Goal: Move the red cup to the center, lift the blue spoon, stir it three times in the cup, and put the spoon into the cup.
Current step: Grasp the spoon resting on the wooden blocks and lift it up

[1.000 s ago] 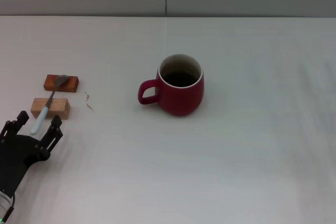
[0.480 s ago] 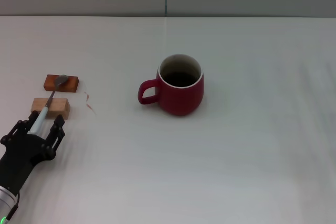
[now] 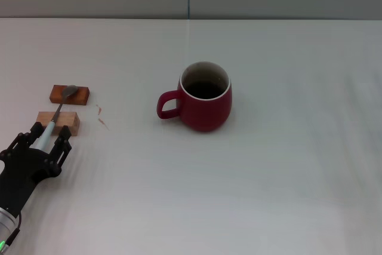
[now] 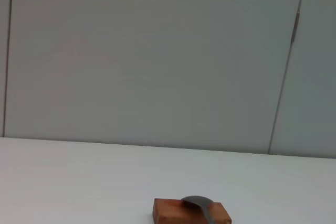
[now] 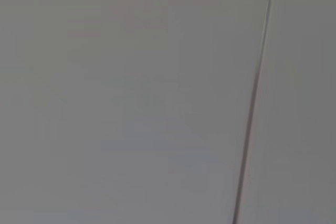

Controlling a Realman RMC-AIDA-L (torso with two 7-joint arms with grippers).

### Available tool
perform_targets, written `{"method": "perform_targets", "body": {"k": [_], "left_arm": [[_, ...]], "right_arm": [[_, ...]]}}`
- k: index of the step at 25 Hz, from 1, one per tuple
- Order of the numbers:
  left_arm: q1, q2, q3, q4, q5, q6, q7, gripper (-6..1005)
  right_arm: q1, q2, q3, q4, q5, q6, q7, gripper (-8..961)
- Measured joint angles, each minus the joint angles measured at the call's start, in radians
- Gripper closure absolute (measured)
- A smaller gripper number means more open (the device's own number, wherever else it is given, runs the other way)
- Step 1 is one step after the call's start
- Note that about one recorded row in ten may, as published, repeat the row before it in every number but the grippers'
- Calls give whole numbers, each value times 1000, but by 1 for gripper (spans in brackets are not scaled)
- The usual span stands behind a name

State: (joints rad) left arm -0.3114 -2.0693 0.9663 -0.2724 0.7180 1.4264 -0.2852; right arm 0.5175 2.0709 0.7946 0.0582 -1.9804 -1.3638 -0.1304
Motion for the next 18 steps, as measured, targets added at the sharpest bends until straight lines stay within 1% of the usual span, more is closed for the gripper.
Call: {"method": "perform_targets", "body": {"k": [15,18], "left_arm": [[4,0,0,7,-7,-6,0,522],[5,-1,0,11,-8,-7,0,563]], "right_arm": [[-1,0,0,0,-1,0,0,259],[-1,0,0,0,-1,0,0,259]]}}
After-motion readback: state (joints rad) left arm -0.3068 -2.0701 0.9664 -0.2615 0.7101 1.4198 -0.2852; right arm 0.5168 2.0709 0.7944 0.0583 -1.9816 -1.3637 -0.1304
